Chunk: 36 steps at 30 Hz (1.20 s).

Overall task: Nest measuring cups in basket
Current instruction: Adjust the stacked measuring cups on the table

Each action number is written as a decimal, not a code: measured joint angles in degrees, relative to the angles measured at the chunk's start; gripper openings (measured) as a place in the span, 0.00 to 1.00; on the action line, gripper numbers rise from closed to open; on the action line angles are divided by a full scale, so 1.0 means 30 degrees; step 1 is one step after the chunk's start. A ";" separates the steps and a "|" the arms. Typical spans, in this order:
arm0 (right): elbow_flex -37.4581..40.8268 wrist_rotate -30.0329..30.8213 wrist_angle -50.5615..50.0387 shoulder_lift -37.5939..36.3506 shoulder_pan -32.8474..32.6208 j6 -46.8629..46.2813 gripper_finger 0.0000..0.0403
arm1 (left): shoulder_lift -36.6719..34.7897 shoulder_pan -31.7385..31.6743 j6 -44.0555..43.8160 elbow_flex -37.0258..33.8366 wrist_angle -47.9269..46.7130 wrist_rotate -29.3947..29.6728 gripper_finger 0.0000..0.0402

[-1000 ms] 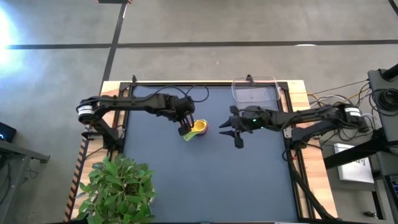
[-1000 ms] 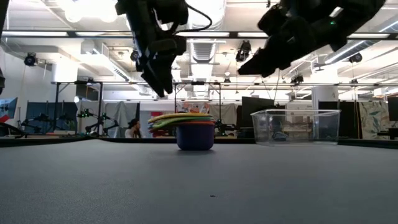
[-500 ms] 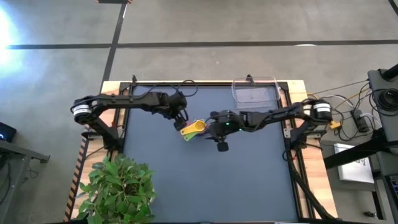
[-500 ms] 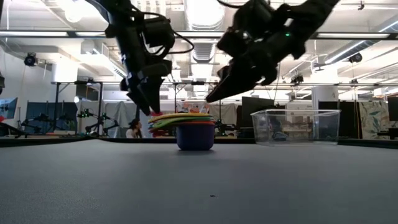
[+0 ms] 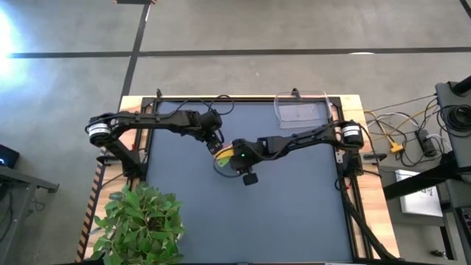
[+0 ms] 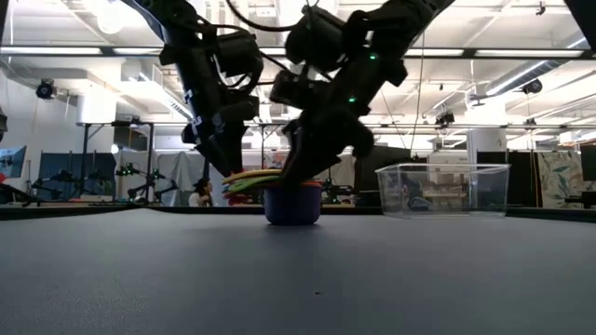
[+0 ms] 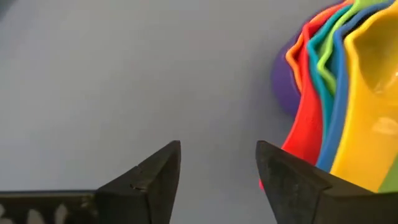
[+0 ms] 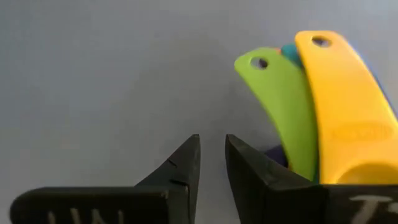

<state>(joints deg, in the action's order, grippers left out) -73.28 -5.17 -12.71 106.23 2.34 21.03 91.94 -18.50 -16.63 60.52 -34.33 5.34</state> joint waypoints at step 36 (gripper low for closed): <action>-0.1745 0.4782 0.0906 0.1625 -0.0309 -0.1528 0.12 | 0.0625 0.0522 -0.0639 -0.1199 0.1924 -0.3184 0.34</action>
<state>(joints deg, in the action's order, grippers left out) -78.52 9.17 -9.99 111.11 1.41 16.45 93.82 -16.93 -18.55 56.93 -28.56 -4.21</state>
